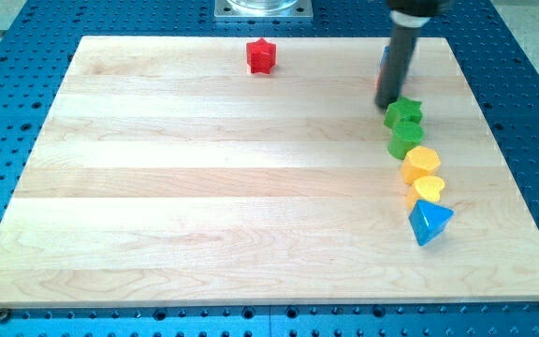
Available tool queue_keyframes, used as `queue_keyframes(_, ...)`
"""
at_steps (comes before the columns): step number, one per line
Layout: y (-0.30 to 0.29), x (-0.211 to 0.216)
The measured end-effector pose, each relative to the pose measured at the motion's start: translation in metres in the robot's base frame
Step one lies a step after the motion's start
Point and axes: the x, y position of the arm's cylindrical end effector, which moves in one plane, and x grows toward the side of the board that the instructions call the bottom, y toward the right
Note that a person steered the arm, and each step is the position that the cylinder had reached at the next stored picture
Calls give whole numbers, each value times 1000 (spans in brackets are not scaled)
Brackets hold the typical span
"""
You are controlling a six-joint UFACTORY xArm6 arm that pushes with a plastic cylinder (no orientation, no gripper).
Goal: Push the red circle into the bottom right of the red star
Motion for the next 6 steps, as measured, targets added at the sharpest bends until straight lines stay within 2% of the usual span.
queue_keyframes(1,61,-13)
queue_keyframes(2,33,-49)
queue_keyframes(3,-77,-40)
queue_keyframes(4,-72,-8)
queue_keyframes(5,-104,9)
queue_keyframes(6,-151,-5)
